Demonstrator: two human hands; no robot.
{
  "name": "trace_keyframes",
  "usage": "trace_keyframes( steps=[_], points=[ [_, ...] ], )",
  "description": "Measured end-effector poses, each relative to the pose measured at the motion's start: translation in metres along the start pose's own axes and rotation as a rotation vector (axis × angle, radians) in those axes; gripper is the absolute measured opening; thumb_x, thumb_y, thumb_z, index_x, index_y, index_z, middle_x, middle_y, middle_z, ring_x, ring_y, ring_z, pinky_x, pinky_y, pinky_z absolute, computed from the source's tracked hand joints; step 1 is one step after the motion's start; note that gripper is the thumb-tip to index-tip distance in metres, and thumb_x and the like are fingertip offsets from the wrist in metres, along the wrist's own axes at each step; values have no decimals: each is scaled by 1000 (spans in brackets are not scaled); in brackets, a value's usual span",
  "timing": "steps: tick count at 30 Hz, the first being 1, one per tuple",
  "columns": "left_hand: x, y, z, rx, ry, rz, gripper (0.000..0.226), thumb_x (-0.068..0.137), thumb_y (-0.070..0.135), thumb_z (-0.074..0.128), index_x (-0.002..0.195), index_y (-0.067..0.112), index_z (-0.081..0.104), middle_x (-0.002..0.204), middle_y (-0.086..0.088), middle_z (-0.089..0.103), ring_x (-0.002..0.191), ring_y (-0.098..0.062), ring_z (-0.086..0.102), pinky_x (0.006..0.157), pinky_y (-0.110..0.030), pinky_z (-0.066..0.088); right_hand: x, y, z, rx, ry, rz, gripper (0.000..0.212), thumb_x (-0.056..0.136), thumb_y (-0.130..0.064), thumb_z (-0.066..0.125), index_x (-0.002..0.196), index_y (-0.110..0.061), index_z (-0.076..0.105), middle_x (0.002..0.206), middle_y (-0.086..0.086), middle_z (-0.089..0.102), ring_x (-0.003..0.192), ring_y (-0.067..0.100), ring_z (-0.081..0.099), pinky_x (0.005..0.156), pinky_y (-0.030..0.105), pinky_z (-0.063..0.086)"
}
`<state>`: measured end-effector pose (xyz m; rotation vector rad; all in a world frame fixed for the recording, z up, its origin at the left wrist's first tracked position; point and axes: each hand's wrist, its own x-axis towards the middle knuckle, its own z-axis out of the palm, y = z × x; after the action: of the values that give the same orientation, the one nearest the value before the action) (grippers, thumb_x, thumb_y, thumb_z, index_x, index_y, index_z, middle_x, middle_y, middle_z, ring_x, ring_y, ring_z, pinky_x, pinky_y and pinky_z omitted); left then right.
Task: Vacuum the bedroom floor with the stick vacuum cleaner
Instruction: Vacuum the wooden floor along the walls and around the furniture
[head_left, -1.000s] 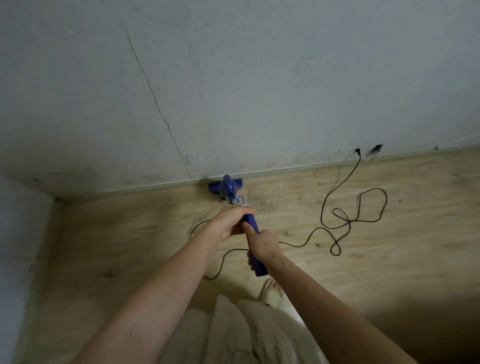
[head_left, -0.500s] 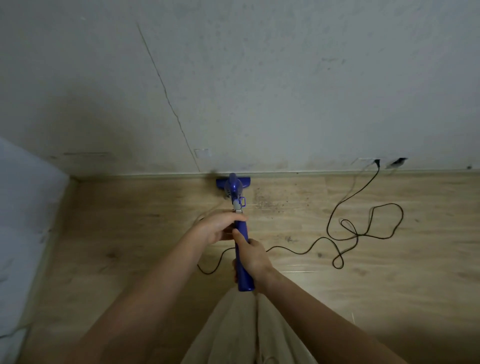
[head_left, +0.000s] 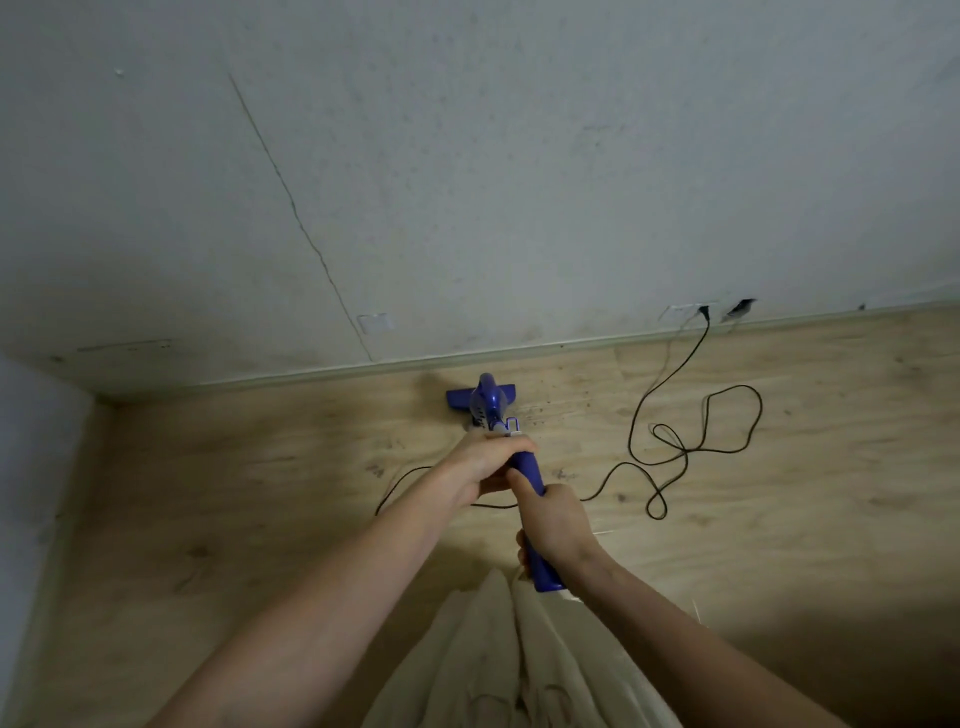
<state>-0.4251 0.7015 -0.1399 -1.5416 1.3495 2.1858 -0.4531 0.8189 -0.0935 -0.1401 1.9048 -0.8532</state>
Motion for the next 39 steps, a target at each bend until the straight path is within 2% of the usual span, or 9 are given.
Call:
trace_keyframes(
  steps=[3,6,11,18,21,27,32,34,39],
  points=[
    [5,4,0,-59,4,-14,32,79,17,70,109,5,66,90,-11,66,68,-16,61,54,-24,51,11,-8,-7,-24,-45,0,40,98,-42,49,81,-5,49,63,13,54,41,19,50,38,25,43],
    [10,11,3,-71,12,-6,32,84,16,67,113,4,62,93,-12,64,75,-20,61,61,-27,53,24,-10,-7,-26,-63,10,41,98,-44,47,84,-5,48,63,11,53,41,18,49,39,24,43],
    [13,16,12,-47,1,-23,15,89,12,64,102,8,58,78,-6,59,65,-15,57,54,-25,50,29,-6,-15,-13,-70,38,42,98,-47,46,85,-6,46,63,10,53,42,18,48,40,24,43],
    [9,18,22,-108,-107,-48,11,88,13,66,96,8,60,77,-9,62,67,-18,62,61,-27,55,17,-11,-45,-71,-116,50,43,98,-47,46,92,-5,47,65,10,55,44,17,50,42,24,45],
    [13,24,28,-127,-96,-49,11,88,14,67,94,9,59,77,-9,61,66,-18,61,61,-27,54,24,-13,-49,-63,-86,29,42,98,-47,46,92,-5,47,66,11,54,43,17,49,42,25,44],
    [23,28,29,-103,-77,-39,9,89,14,66,94,9,60,81,-10,61,70,-19,60,62,-27,54,45,-9,-40,-88,-52,21,45,99,-47,45,77,-7,44,61,10,51,42,19,49,43,26,44],
    [29,30,19,-83,-122,-64,23,89,16,66,107,6,57,86,-14,67,81,-23,68,74,-33,57,45,-10,-31,-81,-37,40,44,99,-44,45,76,-6,45,61,11,51,40,19,48,39,25,43],
    [29,28,17,-82,-120,-68,25,89,17,66,109,5,57,86,-13,67,83,-23,67,75,-33,56,44,-9,-30,-96,-32,39,44,98,-44,45,76,-7,45,61,11,52,40,19,49,38,25,43],
    [23,22,22,-22,-135,-83,28,89,15,65,113,4,56,105,-18,64,90,-27,63,77,-34,54,31,-2,-33,-161,9,31,46,98,-47,45,75,-7,46,62,8,54,38,17,51,41,27,46]
  ],
)
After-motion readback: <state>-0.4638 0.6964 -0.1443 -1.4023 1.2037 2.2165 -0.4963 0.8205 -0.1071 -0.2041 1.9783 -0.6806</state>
